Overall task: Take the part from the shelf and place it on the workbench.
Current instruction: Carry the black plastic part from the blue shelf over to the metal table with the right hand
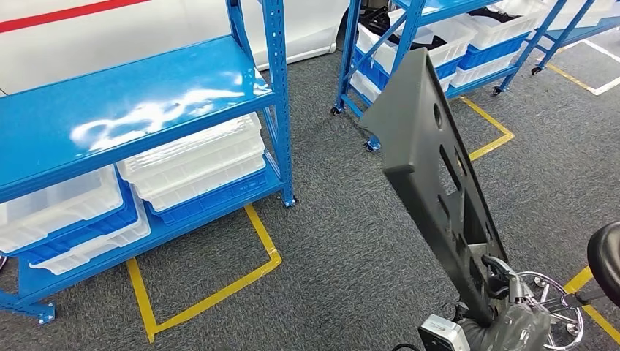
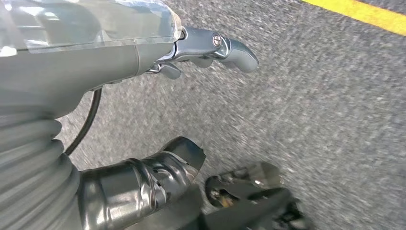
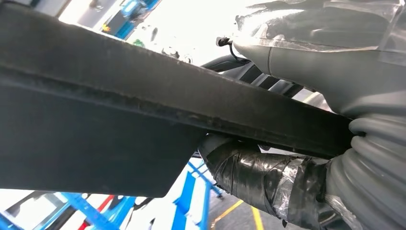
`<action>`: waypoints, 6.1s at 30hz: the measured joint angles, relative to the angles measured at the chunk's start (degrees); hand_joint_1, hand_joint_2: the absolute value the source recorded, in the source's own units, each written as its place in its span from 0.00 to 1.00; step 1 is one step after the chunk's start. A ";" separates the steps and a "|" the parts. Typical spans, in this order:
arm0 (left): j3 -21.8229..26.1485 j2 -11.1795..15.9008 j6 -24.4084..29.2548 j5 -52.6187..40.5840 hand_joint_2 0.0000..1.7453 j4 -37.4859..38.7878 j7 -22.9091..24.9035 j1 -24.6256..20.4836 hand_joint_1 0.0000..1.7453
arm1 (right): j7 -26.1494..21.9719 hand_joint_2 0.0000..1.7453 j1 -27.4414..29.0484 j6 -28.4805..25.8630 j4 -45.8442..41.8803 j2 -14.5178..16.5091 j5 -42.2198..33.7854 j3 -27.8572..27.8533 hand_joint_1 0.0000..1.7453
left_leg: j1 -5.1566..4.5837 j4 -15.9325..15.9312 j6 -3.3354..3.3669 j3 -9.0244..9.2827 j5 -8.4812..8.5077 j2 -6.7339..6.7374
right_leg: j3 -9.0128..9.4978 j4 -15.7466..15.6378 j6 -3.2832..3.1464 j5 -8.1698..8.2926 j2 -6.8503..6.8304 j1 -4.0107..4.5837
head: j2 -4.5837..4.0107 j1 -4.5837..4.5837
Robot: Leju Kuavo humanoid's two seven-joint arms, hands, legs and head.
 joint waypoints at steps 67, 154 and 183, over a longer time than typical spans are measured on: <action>1.58 0.26 0.24 0.03 1.00 0.00 0.31 0.26 0.00 | -2.83 1.00 2.93 -0.48 -3.78 2.32 -10.87 -5.71 1.00 | -0.23 -0.75 1.85 -0.34 0.57 3.89 | -5.83 11.78 1.23 -6.29 -5.61 0.11 | 0.00 0.17; 2.97 -0.01 -0.45 1.36 1.00 0.00 -3.74 0.08 0.00 | -1.90 1.00 2.62 -0.67 -2.22 0.58 -12.91 -6.69 1.00 | -0.28 -0.38 0.95 -0.99 1.19 0.40 | 0.96 -0.47 -0.40 -0.83 0.61 0.29 | 0.00 0.29; 3.09 0.63 -2.73 1.48 1.00 0.00 -4.82 0.36 0.00 | -1.73 1.00 2.18 -0.63 -1.50 0.03 -13.43 -6.59 1.00 | -0.34 -0.38 0.36 -1.00 0.86 -0.91 | 0.55 -0.48 -0.84 -0.36 0.37 0.32 | 0.00 0.60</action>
